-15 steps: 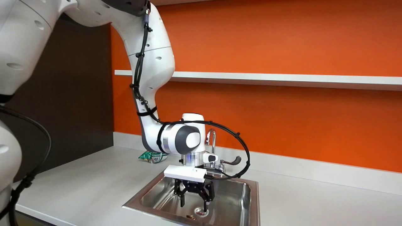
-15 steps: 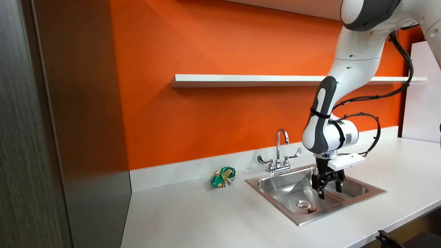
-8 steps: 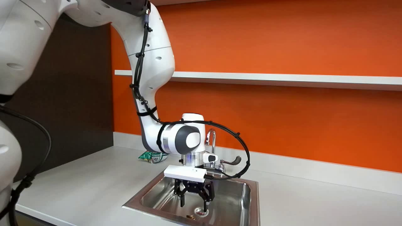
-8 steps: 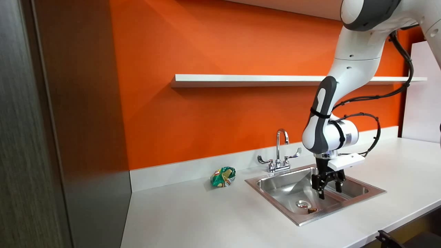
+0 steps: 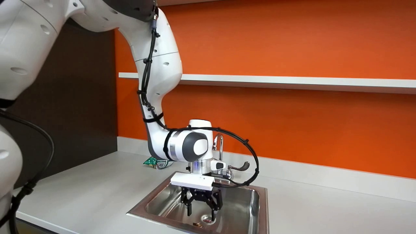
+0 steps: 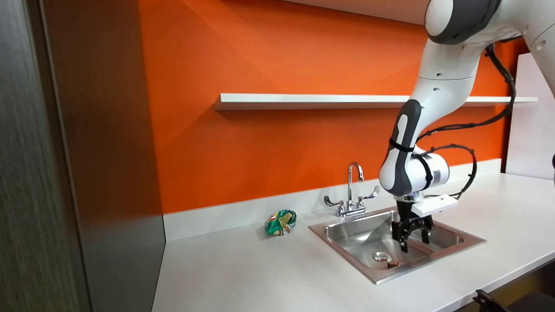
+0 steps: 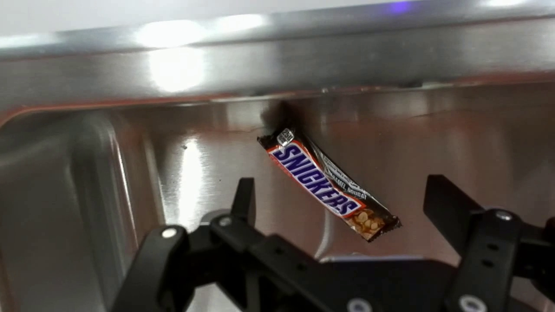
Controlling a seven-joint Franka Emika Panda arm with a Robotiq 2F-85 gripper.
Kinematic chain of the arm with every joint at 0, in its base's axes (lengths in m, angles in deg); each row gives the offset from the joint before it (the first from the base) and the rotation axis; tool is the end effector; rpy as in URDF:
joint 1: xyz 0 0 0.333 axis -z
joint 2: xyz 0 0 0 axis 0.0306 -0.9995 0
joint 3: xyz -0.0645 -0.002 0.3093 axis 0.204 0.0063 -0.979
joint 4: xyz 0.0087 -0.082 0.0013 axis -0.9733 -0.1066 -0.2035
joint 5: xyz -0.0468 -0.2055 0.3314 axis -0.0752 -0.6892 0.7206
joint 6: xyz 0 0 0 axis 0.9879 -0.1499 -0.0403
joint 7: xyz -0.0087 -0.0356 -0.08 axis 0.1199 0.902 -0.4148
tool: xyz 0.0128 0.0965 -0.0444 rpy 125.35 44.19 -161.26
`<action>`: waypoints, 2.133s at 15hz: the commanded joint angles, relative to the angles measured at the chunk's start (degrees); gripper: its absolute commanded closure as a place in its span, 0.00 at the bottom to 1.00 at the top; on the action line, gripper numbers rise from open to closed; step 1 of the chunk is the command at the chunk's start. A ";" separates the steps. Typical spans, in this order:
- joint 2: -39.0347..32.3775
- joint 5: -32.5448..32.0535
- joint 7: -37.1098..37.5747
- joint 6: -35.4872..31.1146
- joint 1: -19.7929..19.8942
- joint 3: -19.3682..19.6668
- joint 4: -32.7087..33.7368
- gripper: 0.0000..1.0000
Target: Shift the snickers bar to the counter on the left
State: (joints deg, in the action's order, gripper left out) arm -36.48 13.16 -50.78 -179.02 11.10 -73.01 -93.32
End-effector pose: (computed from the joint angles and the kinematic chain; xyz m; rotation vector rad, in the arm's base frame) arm 0.4519 -0.1854 0.1391 3.0276 -0.0232 -0.1597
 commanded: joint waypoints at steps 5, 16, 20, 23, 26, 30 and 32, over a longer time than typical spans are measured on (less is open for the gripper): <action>-4.97 -0.70 0.36 0.58 1.31 -1.41 5.81 0.00; -9.87 -1.11 -1.86 3.27 1.78 -3.77 11.18 0.00; -10.82 -4.05 -3.27 5.82 0.75 -2.90 12.15 0.00; -11.24 -6.85 -4.37 6.23 0.63 -2.73 12.49 0.00; -11.81 -8.51 -5.88 5.70 0.97 -2.94 12.91 0.00; -12.94 -9.78 -8.39 4.88 1.57 -3.37 13.76 0.00; -13.57 -10.31 -10.09 4.63 1.91 -3.64 14.35 0.00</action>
State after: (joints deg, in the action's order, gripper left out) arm -48.88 4.66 -57.81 -174.64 11.15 -75.44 -80.83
